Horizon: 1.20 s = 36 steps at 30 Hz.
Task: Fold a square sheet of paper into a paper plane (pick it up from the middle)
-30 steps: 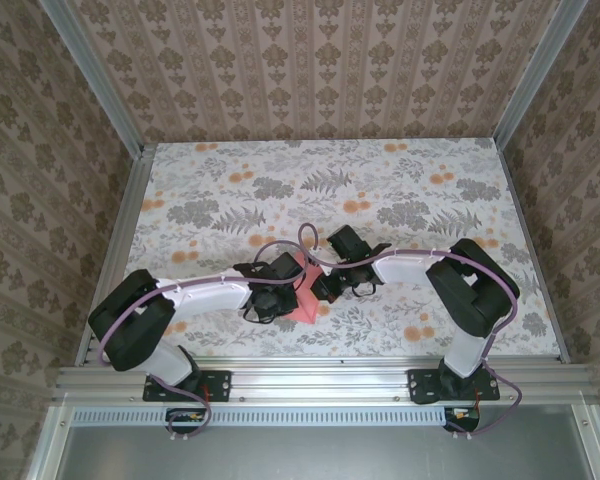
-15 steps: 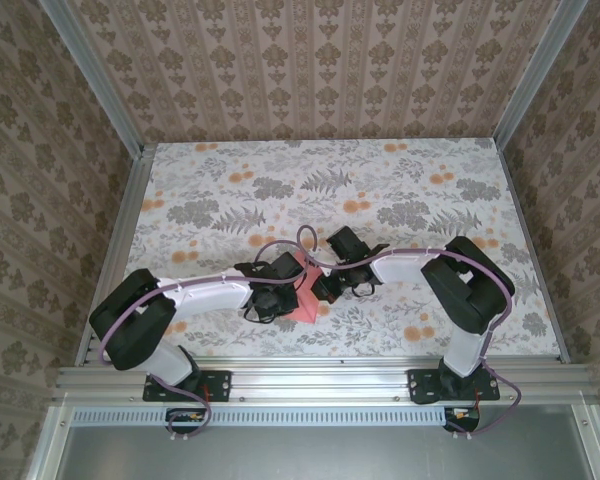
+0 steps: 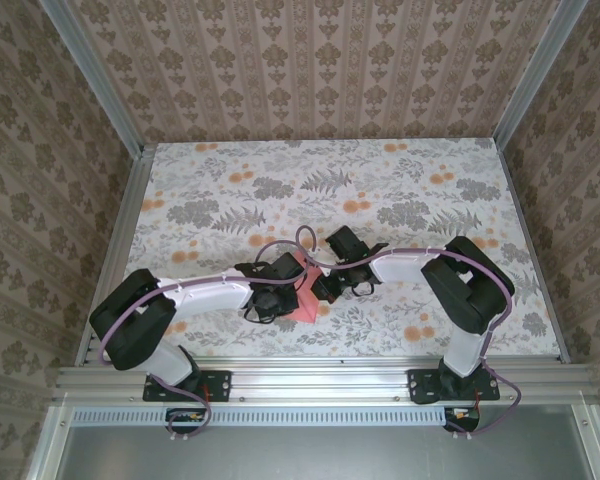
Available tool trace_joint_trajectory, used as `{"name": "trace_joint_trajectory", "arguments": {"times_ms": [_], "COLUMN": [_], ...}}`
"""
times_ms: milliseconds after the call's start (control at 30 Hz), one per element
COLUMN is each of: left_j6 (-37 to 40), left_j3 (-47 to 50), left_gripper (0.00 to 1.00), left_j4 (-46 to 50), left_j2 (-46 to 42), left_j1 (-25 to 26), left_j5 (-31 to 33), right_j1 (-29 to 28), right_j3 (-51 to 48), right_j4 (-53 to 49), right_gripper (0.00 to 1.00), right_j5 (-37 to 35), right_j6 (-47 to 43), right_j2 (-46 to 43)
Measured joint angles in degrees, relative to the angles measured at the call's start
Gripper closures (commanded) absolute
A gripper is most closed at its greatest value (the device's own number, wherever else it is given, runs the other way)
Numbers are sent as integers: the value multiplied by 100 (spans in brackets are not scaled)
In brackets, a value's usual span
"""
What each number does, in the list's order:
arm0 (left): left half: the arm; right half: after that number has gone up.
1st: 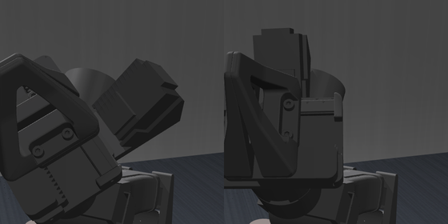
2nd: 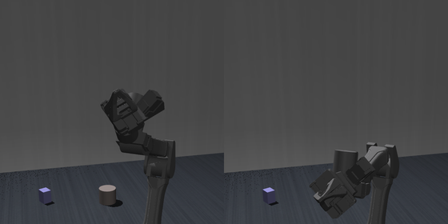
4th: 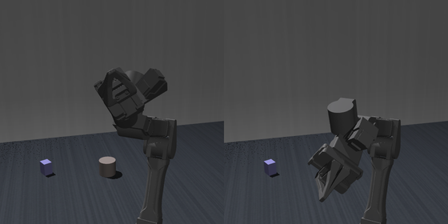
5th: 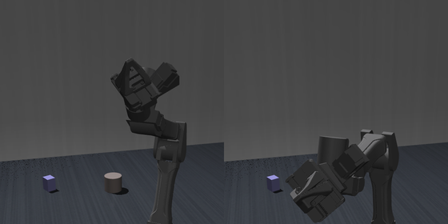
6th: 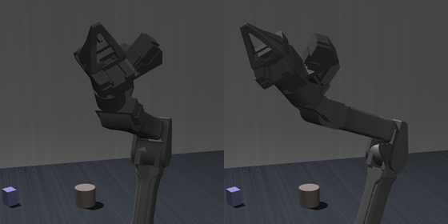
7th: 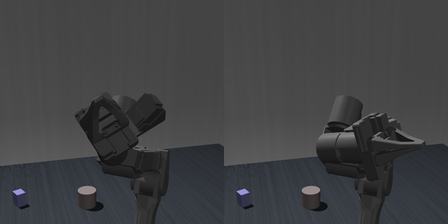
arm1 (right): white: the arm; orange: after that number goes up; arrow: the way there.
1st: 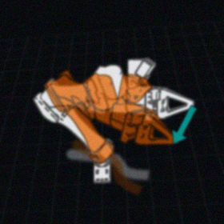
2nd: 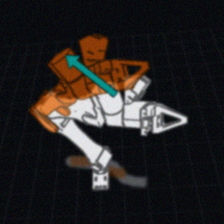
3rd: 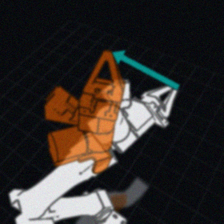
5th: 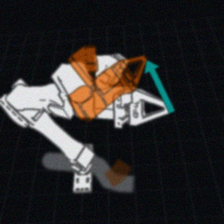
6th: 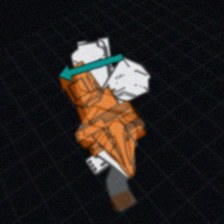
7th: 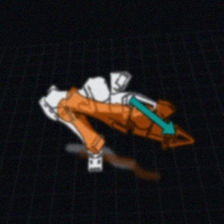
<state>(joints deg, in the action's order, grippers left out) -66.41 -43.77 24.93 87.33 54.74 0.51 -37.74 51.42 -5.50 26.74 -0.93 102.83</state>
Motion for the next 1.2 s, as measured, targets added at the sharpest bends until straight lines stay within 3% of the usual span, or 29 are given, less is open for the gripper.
{"name": "trace_joint_trajectory", "arguments": {"times_ms": [500,900,1200], "left_j6": [2,83,37], "left_j3": [-4,-133,-87], "left_gripper": [97,79,84], "left_j4": [11,306,-498], "left_j2": [0,-450,-957], "left_j1": [0,-11,-424], "left_j5": [0,157,-101], "right_j1": [-2,-2,-11], "right_j3": [81,190,192], "right_j4": [-101,-164,-164], "right_gripper": [98,99,99], "right_j5": [-42,-96,-107], "right_j6": [-42,-66,-79], "right_j2": [33,120,120]}}
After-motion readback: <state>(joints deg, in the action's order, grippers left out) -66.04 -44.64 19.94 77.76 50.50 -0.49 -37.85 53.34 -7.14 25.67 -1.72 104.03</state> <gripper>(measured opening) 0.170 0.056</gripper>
